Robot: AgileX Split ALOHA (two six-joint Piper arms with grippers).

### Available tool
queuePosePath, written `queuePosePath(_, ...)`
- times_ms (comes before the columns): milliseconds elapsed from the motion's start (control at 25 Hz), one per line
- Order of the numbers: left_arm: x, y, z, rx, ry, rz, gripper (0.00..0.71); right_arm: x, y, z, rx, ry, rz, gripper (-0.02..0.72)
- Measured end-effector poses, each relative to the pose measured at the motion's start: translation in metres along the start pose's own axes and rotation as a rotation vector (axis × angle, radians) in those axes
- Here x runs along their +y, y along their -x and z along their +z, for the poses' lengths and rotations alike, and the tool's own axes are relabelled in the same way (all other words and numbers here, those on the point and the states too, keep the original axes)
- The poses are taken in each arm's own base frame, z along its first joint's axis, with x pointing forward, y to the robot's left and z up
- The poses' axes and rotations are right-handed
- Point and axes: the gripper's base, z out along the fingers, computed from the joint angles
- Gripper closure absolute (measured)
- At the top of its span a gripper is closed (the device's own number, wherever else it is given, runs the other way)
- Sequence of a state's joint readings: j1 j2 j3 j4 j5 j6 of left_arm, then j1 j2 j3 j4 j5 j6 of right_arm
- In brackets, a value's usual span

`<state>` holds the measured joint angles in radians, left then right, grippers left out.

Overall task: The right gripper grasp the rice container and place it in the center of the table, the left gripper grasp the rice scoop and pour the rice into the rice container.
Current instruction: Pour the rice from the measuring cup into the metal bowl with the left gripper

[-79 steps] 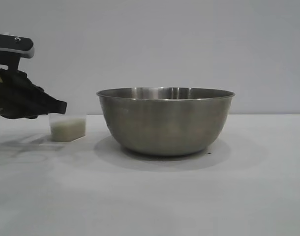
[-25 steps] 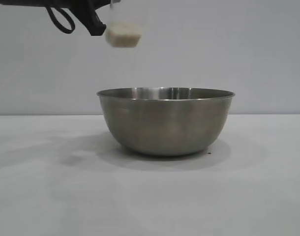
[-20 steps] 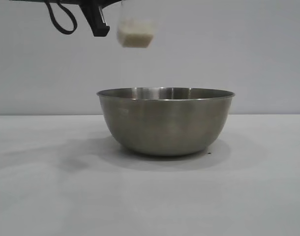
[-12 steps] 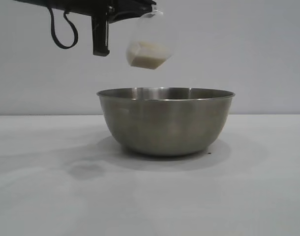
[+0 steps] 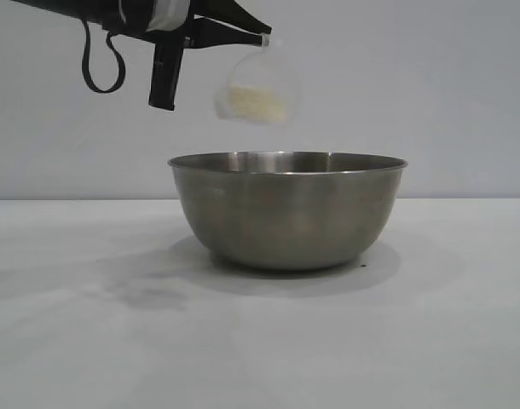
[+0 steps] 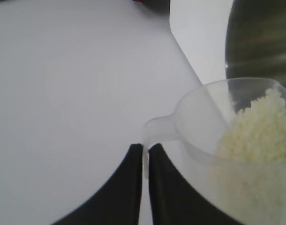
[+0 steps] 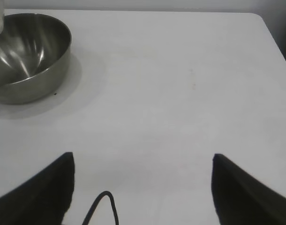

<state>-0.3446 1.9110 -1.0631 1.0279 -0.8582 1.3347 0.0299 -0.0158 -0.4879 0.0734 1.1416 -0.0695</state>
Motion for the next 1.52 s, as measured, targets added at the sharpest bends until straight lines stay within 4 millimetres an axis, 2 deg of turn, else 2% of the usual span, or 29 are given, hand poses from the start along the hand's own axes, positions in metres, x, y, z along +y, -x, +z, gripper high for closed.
queuePosePath(840,-0.010,0.008,-0.002,0.000,-0.058,0.505,0.710,0.000,0.000,0.000,0.000,0.000,0.000,0.155)
queuePosePath(1520,-0.008,0.013,0.000,-0.034,-0.042,0.697,0.710,0.000,0.000,0.000,0.000,0.000,0.000,0.155)
